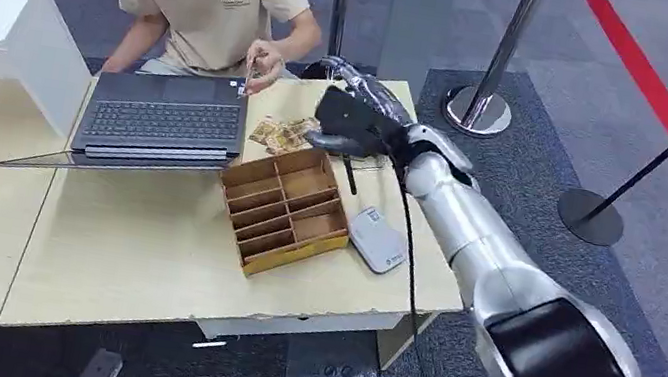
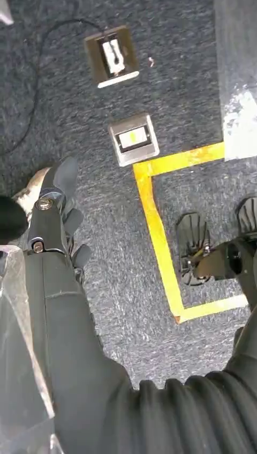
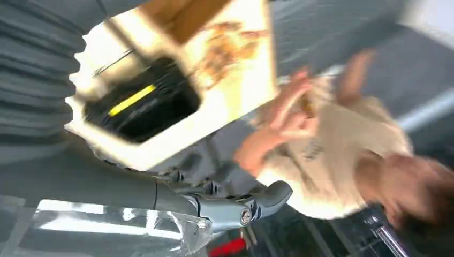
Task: Pass the card to the sensor for recognition and then transmit it.
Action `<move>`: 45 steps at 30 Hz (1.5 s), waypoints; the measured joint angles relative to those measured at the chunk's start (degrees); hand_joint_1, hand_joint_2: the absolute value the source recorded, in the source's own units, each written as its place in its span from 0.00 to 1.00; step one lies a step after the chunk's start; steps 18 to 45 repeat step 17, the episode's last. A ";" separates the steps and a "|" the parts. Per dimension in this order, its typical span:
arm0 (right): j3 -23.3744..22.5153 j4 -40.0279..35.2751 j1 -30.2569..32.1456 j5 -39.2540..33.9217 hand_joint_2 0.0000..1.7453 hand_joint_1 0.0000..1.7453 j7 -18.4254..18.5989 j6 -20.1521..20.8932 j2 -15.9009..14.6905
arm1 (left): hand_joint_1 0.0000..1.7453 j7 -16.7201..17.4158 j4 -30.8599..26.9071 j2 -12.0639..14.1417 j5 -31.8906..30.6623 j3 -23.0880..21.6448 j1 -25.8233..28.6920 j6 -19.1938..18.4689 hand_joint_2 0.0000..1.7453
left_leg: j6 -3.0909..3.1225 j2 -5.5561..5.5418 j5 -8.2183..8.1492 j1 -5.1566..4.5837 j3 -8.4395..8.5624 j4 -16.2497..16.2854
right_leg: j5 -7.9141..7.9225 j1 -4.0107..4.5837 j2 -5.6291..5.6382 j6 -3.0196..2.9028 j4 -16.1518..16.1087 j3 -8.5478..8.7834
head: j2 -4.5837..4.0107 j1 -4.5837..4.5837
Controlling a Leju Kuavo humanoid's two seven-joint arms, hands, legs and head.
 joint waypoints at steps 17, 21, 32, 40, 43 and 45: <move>-7.85 -40.56 27.01 -14.50 1.00 0.00 9.01 -7.96 -6.25 | 0.00 -3.30 0.20 2.05 4.29 2.03 3.80 3.56 1.00 | -0.01 -0.01 -0.03 0.03 0.05 0.00 | -0.06 0.04 0.00 -0.04 -0.02 0.03 | 0.00 0.00; -7.85 -40.56 27.01 -14.50 1.00 0.00 9.01 -7.96 -6.25 | 0.00 -3.30 0.20 2.05 4.29 2.03 3.80 3.56 1.00 | -0.01 -0.01 -0.03 0.03 0.05 0.00 | -0.06 0.04 0.00 -0.04 -0.02 0.03 | 0.00 0.00; -7.85 -40.56 27.01 -14.50 1.00 0.00 9.01 -7.96 -6.25 | 0.00 -3.30 0.20 2.05 4.29 2.03 3.80 3.56 1.00 | -0.01 -0.01 -0.03 0.03 0.05 0.00 | -0.06 0.04 0.00 -0.04 -0.02 0.03 | 0.00 0.00; -7.85 -40.56 27.01 -14.50 1.00 0.00 9.01 -7.96 -6.25 | 0.00 -3.30 0.20 2.05 4.29 2.03 3.80 3.56 1.00 | -0.01 -0.01 -0.03 0.03 0.05 0.00 | -0.06 0.04 0.00 -0.04 -0.02 0.03 | 0.00 0.00; -7.85 -40.56 27.01 -14.50 1.00 0.00 9.01 -7.96 -6.25 | 0.00 -3.30 0.20 2.05 4.29 2.03 3.80 3.56 1.00 | -0.01 -0.01 -0.03 0.03 0.05 0.00 | -0.06 0.04 0.00 -0.04 -0.02 0.03 | 0.00 0.00; -7.85 -40.56 27.01 -14.50 1.00 0.00 9.01 -7.96 -6.25 | 0.00 -3.30 0.20 2.05 4.29 2.03 3.80 3.56 1.00 | -0.01 -0.01 -0.03 0.03 0.05 0.00 | -0.06 0.04 0.00 -0.04 -0.02 0.03 | 0.00 0.00</move>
